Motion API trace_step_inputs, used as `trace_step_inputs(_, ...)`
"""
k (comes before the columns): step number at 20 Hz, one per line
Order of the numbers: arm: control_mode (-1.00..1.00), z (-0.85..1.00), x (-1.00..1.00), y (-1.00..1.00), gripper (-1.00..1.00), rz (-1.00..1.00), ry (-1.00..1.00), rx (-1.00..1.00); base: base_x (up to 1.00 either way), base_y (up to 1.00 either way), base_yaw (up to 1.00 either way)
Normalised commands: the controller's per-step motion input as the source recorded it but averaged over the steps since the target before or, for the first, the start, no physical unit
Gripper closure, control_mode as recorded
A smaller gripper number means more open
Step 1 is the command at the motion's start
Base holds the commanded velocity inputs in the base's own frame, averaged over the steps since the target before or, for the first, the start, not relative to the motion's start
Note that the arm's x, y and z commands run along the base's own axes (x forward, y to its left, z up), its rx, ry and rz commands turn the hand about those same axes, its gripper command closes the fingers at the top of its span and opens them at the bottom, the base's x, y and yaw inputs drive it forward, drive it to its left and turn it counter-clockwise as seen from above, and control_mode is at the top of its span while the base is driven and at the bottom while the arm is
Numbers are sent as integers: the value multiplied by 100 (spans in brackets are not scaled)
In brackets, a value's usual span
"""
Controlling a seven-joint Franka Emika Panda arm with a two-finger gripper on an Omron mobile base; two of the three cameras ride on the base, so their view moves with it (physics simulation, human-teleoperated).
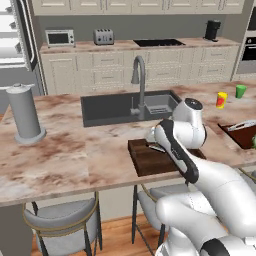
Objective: Gather the onion and avocado from the fridge and place them on a tray on the dining counter. Then gather the fishs from the fridge and place them on the other tray.
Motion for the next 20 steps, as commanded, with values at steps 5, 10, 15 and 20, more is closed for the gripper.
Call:
trace_step_inputs(5, -100, -37, 31, 0, 100, -1, 9, -5, 0, 0, 0)
trace_step_inputs(10, -100, -53, 6, 0, 100, -1, -1, -7, 0, 0, 0)
trace_step_inputs(15, -100, -37, 6, 0, 100, 0, -2, -3, 0, 0, 0)
trace_step_inputs(20, -100, -33, 19, 0, 100, 0, 0, 0, 0, 0, 0)
